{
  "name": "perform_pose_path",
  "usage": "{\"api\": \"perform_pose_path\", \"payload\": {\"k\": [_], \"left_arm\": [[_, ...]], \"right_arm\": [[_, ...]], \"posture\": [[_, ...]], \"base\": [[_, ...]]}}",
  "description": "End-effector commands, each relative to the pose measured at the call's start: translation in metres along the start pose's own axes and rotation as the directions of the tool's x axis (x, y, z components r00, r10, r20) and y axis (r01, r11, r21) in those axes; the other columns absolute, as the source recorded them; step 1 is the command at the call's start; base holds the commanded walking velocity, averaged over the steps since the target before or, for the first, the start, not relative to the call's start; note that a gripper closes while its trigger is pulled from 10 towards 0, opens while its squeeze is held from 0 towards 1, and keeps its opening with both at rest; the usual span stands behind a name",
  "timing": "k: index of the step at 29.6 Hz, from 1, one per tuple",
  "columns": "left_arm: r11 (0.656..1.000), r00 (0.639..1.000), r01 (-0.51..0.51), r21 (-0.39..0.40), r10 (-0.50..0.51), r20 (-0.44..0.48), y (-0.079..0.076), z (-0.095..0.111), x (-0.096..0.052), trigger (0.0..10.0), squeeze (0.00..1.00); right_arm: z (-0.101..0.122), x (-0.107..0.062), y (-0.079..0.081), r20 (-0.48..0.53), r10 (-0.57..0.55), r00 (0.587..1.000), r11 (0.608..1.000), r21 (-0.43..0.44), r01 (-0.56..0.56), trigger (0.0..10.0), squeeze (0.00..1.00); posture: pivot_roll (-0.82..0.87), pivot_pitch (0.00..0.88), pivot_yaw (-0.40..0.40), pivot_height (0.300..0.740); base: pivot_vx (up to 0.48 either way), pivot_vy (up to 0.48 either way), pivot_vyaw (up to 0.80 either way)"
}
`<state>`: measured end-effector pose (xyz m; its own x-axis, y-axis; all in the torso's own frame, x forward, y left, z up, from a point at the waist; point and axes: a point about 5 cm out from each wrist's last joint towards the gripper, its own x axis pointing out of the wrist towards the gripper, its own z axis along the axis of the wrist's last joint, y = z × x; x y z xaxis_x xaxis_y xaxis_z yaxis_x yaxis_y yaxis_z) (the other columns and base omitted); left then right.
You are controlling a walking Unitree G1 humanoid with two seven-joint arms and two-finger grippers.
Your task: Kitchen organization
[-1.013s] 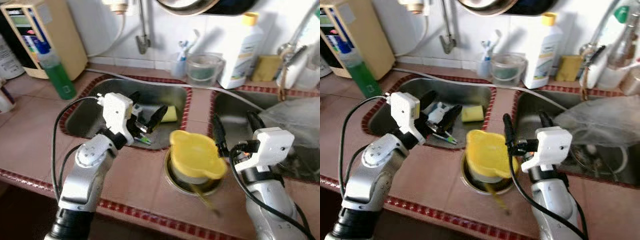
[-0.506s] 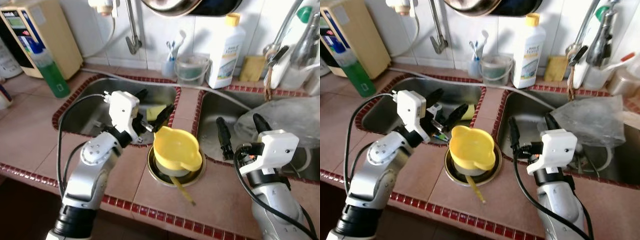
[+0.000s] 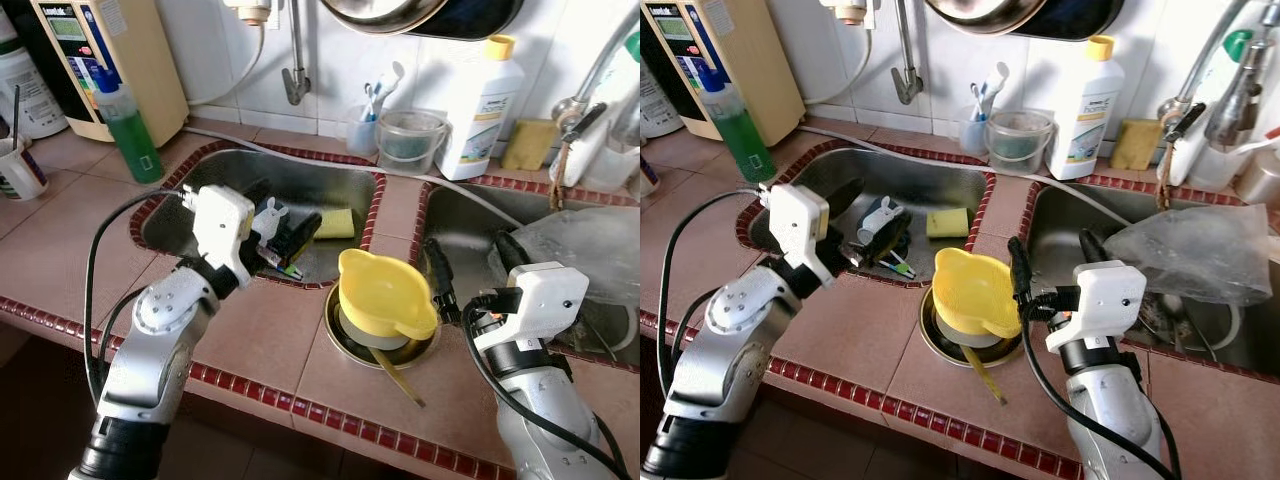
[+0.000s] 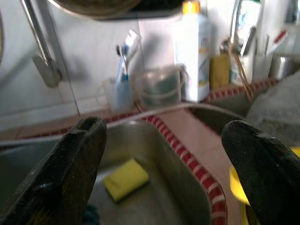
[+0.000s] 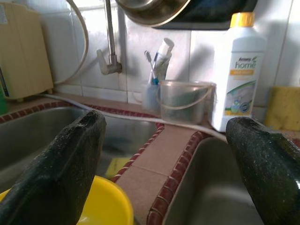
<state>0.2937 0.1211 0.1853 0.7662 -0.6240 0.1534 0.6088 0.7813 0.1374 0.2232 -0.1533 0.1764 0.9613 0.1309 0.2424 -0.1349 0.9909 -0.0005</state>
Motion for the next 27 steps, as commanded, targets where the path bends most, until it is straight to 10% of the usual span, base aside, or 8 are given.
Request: {"api": "perform_pose_path", "payload": {"k": [1, 27], "left_arm": [[0.998, 0.999, 0.053, 0.032, -0.053, -0.001, -0.006, 0.005, -0.001, 10.0, 0.00], [0.953, 0.958, 0.285, 0.099, -0.279, -0.072, -0.043, 0.009, -0.013, 10.0, 0.00]], "right_arm": [[0.000, -0.001, 0.000, -0.020, -0.003, 1.000, 1.000, 0.022, 0.003, 10.0, 0.00], [-0.006, 0.004, 0.007, -0.151, 0.045, 0.987, 0.986, 0.168, -0.019, 10.0, 0.00]], "posture": [[-0.22, 0.069, 0.061, 0.711], [-0.21, 0.088, 0.053, 0.711]], "base": [[0.000, 0.000, 0.00], [0.000, 0.000, 0.00]]}}
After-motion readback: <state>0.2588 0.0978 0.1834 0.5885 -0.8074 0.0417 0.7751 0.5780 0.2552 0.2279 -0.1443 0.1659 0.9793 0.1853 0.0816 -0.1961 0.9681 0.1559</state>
